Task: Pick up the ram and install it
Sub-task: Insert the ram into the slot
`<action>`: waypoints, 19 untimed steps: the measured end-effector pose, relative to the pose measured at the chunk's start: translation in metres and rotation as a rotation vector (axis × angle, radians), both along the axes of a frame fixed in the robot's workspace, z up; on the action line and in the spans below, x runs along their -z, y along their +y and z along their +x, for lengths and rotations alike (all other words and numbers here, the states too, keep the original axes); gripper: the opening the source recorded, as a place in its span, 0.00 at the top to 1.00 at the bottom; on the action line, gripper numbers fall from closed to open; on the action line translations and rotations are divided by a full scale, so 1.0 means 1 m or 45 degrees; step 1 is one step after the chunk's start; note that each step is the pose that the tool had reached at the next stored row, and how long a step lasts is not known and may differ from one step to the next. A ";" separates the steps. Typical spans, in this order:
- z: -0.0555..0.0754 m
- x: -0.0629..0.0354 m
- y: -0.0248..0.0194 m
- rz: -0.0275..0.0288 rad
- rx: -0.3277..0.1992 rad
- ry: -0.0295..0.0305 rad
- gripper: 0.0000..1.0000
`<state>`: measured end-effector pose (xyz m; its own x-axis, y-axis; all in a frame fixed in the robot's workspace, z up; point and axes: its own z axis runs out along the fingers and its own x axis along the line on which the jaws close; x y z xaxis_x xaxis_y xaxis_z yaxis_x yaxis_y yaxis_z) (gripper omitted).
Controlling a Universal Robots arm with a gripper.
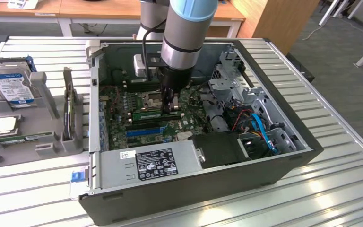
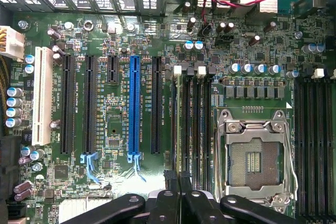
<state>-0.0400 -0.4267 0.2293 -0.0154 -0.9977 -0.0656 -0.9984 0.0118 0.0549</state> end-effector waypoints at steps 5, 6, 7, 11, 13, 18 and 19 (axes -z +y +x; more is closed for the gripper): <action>0.000 0.0000 0.0000 0.0000 0.000 -0.0001 0.88; 0.000 0.0000 0.0000 0.0000 0.000 -0.0001 0.88; 0.000 0.0000 0.0000 -0.0001 0.000 0.0000 0.88; 0.000 0.0001 0.0000 -0.0001 0.000 0.0000 0.88; 0.000 0.0004 -0.0001 -0.0002 0.000 0.0001 0.88; 0.000 0.0007 0.0000 -0.0002 0.000 0.0000 0.88; 0.000 0.0007 0.0000 0.0000 0.000 0.0000 0.88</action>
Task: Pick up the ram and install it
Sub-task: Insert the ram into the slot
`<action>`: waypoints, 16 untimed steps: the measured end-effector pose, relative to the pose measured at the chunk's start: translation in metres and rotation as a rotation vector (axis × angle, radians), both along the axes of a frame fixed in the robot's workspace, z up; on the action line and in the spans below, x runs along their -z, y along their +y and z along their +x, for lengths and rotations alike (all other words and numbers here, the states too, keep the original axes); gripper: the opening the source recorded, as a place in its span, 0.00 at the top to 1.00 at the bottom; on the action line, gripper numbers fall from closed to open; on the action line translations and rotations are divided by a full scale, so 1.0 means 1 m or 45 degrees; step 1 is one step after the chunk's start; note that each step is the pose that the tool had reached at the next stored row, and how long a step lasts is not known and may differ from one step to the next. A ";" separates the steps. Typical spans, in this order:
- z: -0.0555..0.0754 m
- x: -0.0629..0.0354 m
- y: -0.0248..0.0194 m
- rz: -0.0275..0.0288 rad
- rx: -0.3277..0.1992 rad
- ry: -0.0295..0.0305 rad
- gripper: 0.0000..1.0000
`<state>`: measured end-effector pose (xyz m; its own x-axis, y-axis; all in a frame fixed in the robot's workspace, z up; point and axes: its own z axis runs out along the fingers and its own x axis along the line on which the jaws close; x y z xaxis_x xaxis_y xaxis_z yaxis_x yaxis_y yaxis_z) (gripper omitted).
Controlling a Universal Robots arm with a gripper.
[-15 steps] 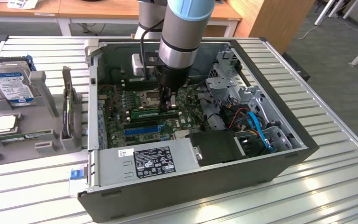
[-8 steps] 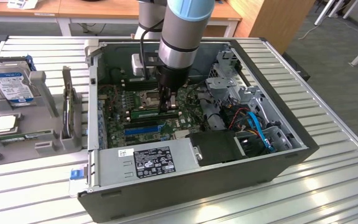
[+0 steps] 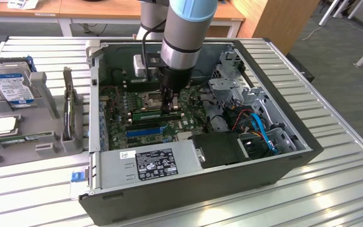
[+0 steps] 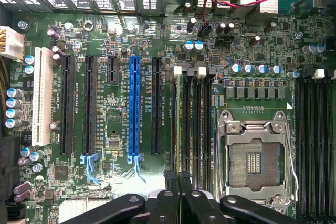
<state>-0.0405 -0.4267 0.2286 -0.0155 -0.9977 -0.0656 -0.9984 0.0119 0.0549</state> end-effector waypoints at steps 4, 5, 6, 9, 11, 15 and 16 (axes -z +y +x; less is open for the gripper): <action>0.000 0.0000 0.0000 0.0002 0.000 -0.0002 0.88; 0.000 0.0000 0.0000 0.0003 0.000 -0.0001 0.88; 0.000 0.0000 0.0000 0.0002 0.000 -0.0002 0.88; 0.000 0.0000 0.0000 0.0001 0.000 -0.0001 0.88; 0.000 -0.0001 0.0000 0.0001 0.000 0.0000 0.88; 0.001 -0.0002 -0.0001 -0.0003 0.000 0.0059 0.88; 0.001 -0.0001 0.0000 -0.0002 0.000 0.0093 0.88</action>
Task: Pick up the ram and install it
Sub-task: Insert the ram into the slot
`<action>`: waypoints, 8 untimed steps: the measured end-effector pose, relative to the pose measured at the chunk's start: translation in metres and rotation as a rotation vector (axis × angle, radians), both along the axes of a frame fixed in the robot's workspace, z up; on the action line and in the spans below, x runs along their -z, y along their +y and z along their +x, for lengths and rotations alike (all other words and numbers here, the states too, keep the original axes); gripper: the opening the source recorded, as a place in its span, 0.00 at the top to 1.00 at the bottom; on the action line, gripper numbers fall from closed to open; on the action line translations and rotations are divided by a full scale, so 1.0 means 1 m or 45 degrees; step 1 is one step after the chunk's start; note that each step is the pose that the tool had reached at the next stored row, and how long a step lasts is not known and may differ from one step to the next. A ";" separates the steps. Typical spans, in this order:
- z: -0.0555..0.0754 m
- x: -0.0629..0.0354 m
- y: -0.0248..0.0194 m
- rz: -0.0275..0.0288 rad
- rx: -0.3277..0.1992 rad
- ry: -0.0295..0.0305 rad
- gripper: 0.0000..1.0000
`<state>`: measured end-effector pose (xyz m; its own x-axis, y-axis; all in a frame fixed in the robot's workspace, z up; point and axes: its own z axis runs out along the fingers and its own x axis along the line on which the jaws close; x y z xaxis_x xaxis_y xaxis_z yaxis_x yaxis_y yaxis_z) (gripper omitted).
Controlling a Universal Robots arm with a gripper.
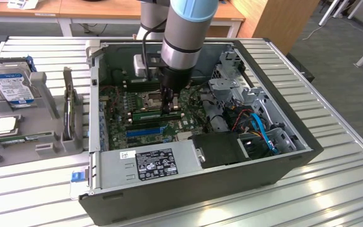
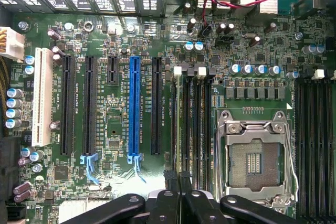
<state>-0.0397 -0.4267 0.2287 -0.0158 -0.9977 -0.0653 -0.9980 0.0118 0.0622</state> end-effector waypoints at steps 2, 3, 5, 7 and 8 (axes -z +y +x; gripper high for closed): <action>0.001 0.0001 0.0000 0.0002 0.000 0.0069 0.88; 0.001 0.0001 0.0000 0.0002 0.000 0.0102 0.88; 0.001 0.0001 0.0000 0.0002 0.000 0.0166 0.88; 0.002 0.0000 0.0000 0.0002 0.000 0.0191 0.88; 0.002 0.0000 0.0000 0.0001 0.000 0.0193 0.88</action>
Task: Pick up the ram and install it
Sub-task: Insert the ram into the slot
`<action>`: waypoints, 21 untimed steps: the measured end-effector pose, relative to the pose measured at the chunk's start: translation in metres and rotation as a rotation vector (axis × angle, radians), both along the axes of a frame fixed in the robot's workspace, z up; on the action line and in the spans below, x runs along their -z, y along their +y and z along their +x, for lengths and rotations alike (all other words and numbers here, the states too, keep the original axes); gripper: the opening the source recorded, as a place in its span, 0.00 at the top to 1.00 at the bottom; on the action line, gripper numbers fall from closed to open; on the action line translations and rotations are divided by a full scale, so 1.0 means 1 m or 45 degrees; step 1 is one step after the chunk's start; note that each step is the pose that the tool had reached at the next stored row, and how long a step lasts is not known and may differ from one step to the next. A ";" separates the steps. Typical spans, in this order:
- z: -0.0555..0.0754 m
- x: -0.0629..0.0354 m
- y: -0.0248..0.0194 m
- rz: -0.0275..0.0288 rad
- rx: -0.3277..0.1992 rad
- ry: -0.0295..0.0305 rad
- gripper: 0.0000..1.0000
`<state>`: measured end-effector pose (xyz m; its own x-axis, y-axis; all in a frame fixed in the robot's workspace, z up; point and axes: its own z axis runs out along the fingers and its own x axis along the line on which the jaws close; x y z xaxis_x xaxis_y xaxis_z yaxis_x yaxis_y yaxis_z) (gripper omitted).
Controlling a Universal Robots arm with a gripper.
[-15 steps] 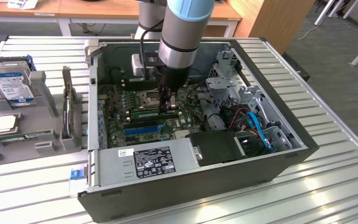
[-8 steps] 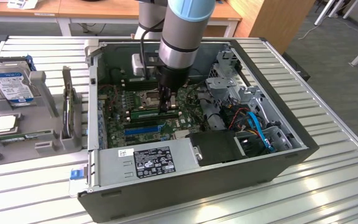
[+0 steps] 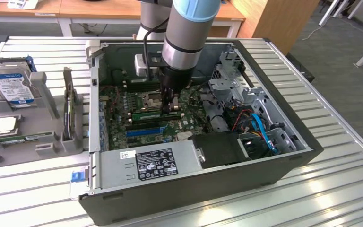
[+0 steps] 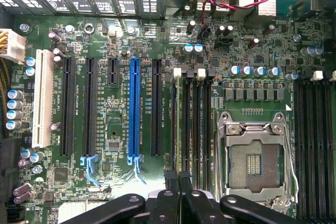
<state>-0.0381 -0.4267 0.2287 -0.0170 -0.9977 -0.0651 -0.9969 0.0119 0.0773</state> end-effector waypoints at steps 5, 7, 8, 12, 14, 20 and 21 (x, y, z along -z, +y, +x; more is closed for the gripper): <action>0.000 0.0000 0.0000 0.0000 0.000 0.0001 0.88; 0.000 0.0001 0.0000 0.0002 0.000 0.0000 0.88; 0.000 0.0000 0.0000 -0.0001 0.000 0.0000 0.88; 0.000 0.0004 0.0000 0.0001 0.000 0.0000 0.88; 0.000 0.0005 0.0000 0.0001 0.000 0.0001 0.88; 0.000 0.0005 0.0000 0.0003 0.000 0.0012 0.88; 0.000 0.0005 0.0000 0.0003 0.000 0.0016 0.88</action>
